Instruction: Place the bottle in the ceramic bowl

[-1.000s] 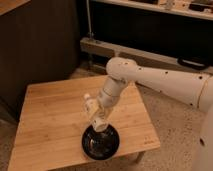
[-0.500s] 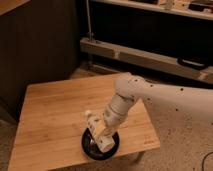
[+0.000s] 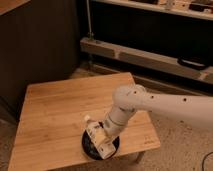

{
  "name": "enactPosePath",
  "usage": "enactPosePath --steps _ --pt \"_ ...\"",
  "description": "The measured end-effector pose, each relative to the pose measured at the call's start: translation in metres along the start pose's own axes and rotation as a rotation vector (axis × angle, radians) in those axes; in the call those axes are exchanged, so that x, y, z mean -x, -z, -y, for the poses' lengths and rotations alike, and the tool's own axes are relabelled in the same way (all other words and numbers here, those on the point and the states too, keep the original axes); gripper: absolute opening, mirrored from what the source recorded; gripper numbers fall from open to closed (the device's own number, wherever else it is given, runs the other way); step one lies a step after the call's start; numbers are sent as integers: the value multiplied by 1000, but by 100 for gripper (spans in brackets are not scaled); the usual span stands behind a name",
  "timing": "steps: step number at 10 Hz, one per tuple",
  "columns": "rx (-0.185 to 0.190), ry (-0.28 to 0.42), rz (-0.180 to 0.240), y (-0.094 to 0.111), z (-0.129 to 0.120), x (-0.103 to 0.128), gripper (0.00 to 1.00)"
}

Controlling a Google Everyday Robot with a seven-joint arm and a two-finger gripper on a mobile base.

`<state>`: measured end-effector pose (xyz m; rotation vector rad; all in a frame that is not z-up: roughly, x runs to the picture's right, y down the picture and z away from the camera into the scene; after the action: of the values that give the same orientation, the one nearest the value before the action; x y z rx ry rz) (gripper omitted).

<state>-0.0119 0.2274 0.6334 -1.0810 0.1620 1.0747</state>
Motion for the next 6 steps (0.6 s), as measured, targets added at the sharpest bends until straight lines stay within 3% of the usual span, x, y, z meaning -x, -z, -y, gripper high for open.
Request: enactPosePath --steps 2,6 --pt "-17 1 -33 -8 2 3 80" --pt "-42 -11 -55 -6 2 6 80"
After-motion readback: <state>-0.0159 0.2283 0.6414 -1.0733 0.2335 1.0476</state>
